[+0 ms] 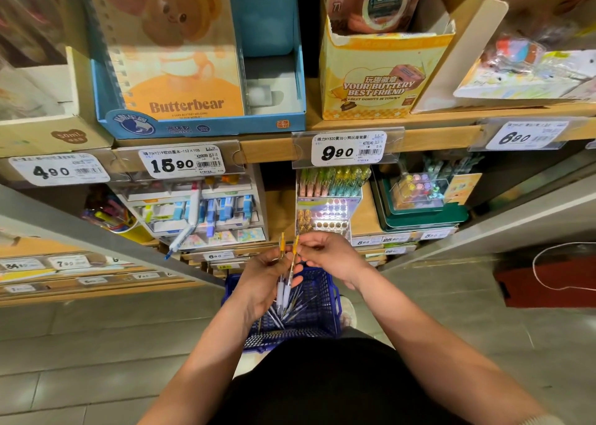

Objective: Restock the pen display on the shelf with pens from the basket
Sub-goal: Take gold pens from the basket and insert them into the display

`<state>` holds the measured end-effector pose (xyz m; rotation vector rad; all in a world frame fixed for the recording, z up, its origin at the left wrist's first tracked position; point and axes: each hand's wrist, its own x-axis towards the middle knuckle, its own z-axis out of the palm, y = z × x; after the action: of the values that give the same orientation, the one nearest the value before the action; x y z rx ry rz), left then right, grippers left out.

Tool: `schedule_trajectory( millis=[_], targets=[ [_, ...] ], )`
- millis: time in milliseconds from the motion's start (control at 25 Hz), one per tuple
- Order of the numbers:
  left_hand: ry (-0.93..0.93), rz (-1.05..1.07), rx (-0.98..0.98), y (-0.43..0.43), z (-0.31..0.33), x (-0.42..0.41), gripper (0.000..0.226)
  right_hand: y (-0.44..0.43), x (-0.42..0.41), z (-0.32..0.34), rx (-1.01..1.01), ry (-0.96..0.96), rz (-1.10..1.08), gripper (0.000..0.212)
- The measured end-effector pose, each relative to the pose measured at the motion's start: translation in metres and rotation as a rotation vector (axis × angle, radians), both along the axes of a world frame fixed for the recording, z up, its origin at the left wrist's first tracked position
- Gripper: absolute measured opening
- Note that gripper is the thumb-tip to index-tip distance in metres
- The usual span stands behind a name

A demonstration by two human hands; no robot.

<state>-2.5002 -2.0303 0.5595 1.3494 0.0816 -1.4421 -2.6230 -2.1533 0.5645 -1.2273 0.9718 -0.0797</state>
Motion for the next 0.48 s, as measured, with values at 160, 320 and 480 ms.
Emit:
schedule_trajectory(
  millis=[160,320,480],
  targets=[
    [-0.011,0.023,0.036,-0.004,-0.003,0.002,0.013,-0.005,-0.006,0.003,-0.002,-0.080,-0.189,0.016],
    [-0.026,0.090,0.135,-0.004,-0.006,0.003,0.010,-0.025,-0.016,0.005,-0.250,-0.055,-0.359,0.015],
    [-0.092,0.104,0.183,-0.002,-0.009,0.003,0.017,-0.018,-0.011,-0.002,-0.596,0.056,-0.280,0.014]
  ],
)
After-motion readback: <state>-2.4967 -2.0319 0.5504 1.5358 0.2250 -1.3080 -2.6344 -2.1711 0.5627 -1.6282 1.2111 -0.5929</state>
